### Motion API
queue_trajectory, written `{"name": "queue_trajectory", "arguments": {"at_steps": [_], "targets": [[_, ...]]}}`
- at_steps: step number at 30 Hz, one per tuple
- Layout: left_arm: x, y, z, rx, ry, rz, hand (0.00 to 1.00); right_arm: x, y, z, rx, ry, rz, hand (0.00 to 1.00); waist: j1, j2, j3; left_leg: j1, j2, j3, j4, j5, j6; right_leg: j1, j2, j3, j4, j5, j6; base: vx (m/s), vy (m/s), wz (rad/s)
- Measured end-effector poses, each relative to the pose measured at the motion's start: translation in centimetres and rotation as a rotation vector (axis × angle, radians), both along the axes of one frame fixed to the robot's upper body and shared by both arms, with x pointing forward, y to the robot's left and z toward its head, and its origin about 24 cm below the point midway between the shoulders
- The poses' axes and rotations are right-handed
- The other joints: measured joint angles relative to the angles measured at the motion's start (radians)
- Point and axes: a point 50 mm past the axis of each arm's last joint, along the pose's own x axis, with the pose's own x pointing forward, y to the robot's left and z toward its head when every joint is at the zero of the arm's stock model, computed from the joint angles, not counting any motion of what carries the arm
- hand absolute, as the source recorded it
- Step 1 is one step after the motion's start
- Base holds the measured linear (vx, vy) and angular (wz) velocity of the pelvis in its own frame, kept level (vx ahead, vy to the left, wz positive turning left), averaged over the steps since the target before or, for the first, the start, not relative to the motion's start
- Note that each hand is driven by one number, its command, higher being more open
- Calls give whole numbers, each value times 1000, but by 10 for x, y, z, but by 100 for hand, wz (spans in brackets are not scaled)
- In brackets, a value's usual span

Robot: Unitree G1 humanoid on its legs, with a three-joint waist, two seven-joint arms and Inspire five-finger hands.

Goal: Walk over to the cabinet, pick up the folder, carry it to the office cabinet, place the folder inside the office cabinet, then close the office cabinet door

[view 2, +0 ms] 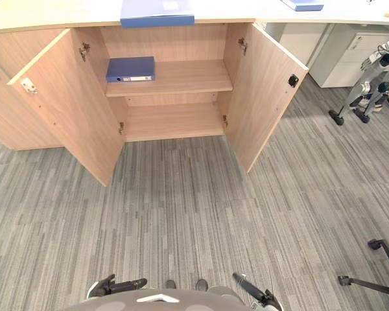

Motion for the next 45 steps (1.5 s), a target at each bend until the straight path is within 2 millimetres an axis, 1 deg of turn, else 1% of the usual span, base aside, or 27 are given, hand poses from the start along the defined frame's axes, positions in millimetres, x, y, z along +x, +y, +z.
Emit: {"name": "queue_trajectory", "arguments": {"at_steps": [2, 4, 6, 8, 13, 23, 29, 33, 35, 36, 38, 40, 41, 42, 43, 44, 45], "targets": [[9, -2, 1, -6, -22, 3, 100, 5, 1, 0, 4, -15, -14, 100, -2, 1, 2, 24, -2, 2, -20, 4, -5, 22, -1, 4, -17, 2, 3, 59, 34, -2], [17, -9, 1, -24, -42, 0, 100, 14, 3, 1, 10, -33, -7, 100, -4, 6, 10, 48, -2, 1, -43, 8, -12, 39, 0, 5, -28, 8, 12, 43, 28, 1], [21, -15, 0, -38, -52, -3, 100, 20, 8, 1, 22, -44, 0, 100, -4, 9, 17, 52, -3, 1, -49, 8, -12, 44, -1, 5, -34, 8, 12, -2, 6, 2], [24, -19, 1, -47, -60, -6, 100, 23, 8, 1, 21, -52, 9, 100, -4, 8, 31, 63, -4, 0, -54, 8, -12, 53, -1, 5, -41, 9, 13, -7, 6, 2], [26, -19, 1, -48, -63, -7, 100, 27, 9, 1, 18, -45, 35, 100, -7, 5, 44, 76, -5, -3, -84, 25, -18, 57, 0, 3, -50, 9, 13, -54, -16, 2], [30, -21, 1, -49, -70, -14, 100, 32, 10, 2, 12, -49, 63, 100, -7, -1, 60, 70, -8, -1, -91, 35, -6, 56, -1, 4, -52, 11, 11, -88, -13, 1], [35, -22, 3, -50, -83, -21, 100, 44, 11, 4, -20, -56, 165, 100, -6, -4, 85, 61, -10, 2, -91, 33, -5, 54, -2, 5, -66, 14, 12, -42, 3, 0], [40, -25, 3, -52, -90, -42, 100, 51, 13, 6, -27, -71, 197, 100, -3, -7, 94, 44, -11, 12, -87, 17, 6, 37, -3, 14, -75, 13, 14, 3, 14, -6], [41, -25, 4, -52, -93, -47, 100, 56, 12, 7, -33, -77, 206, 100, -3, -6, 99, 43, -12, 22, -85, 6, 4, 33, -4, 24, -71, 9, 21, 46, 35, -18], [42, -26, 4, -54, -94, -49, 100, 58, 12, 8, -36, -82, 206, 100, -3, -4, 102, 38, -12, 30, -69, -11, 6, 21, -6, 33, -48, -4, 36, 66, 50, -21], [45, -27, 4, -55, -99, -61, 100, 62, 12, 9, -43, -96, 212, 100, -3, -1, 107, 23, -16, 35, -20, -45, 5, -10, -16, 35, 36, -49, 52, 65, 48, -6], [47, -29, 5, -57, -104, -71, 100, 69, 11, 11, -50, -116, 217, 100, -3, 8, 123, 24, -24, 34, 46, -88, 1, -82, -34, 33, 253, -119, 66, 67, 77, 13], [47, -29, 5, -57, -105, -71, 100, 70, 10, 12, -54, -124, 217, 100, -4, 12, 127, 29, -25, 28, 56, -93, 9, -104, -36, 32, 321, -125, 66, 87, 116, 23], [50, -29, 6, -55, -115, -73, 100, 74, 8, 15, -65, -142, 219, 100, -5, 21, 139, 55, -22, 14, 66, -108, 32, -162, -36, 24, 479, -130, 61, 148, 116, 35], [53, -30, 7, -54, -121, -81, 100, 76, 7, 16, -72, -151, 220, 100, -8, 28, 148, 74, -23, -10, 69, -131, 62, -202, -33, 16, 560, -181, 43, 179, 108, 35], [55, -28, 8, -49, -126, -83, 100, 77, 7, 16, -71, -154, 223, 100, -6, 21, 156, 85, -25, -15, 69, -137, 62, -215, -33, 15, 568, -202, 39, 226, 67, 35], [56, -27, 8, -45, -129, -82, 100, 78, 7, 16, -74, -158, 232, 100, -3, 20, 159, 102, -16, -32, 69, -152, 68, -245, -22, 7, 559, -224, 38, 290, 38, 25]]}}
